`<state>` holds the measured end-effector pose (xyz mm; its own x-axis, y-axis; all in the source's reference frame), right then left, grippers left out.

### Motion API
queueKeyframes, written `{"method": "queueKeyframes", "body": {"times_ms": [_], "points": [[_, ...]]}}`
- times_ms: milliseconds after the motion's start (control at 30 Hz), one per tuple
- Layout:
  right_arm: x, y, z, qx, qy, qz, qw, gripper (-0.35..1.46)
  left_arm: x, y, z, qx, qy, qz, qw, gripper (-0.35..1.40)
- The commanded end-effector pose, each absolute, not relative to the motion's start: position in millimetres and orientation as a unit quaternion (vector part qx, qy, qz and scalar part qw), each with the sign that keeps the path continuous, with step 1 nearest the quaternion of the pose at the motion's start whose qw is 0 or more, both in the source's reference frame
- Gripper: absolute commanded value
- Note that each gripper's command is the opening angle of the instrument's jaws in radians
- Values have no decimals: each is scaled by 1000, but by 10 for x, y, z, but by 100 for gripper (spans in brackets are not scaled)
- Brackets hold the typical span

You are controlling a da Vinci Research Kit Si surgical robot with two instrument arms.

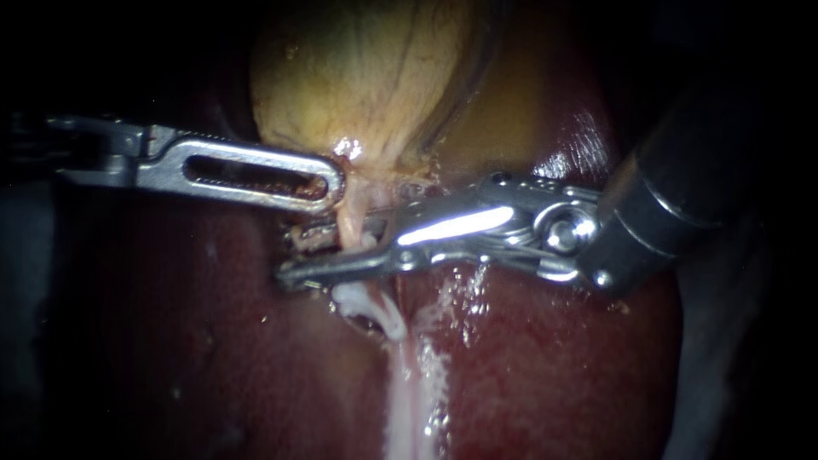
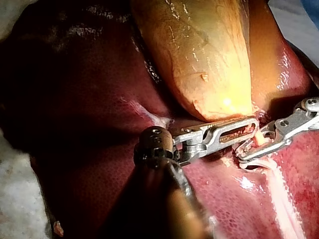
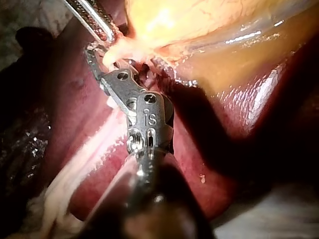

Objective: Clipping third clip left tube

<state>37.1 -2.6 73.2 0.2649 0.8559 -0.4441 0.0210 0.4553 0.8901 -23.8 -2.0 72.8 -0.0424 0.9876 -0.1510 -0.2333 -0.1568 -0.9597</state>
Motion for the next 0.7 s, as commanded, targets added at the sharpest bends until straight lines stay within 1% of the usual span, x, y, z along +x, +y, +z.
{"method": "queueKeyframes", "body": {"times_ms": [33, 200, 700], "points": [[372, -26, 732, 427, 519, 312, 672, -35, -238, -20, 728, -468, -403, 599, 509, -35], [371, -28, 734, 432, 505, 312, 679, -35, -238, -20, 728, -468, -403, 599, 509, -35], [371, -31, 739, 432, 499, 308, 686, -35, -239, -19, 730, -468, -403, 599, 509, -35]]}}
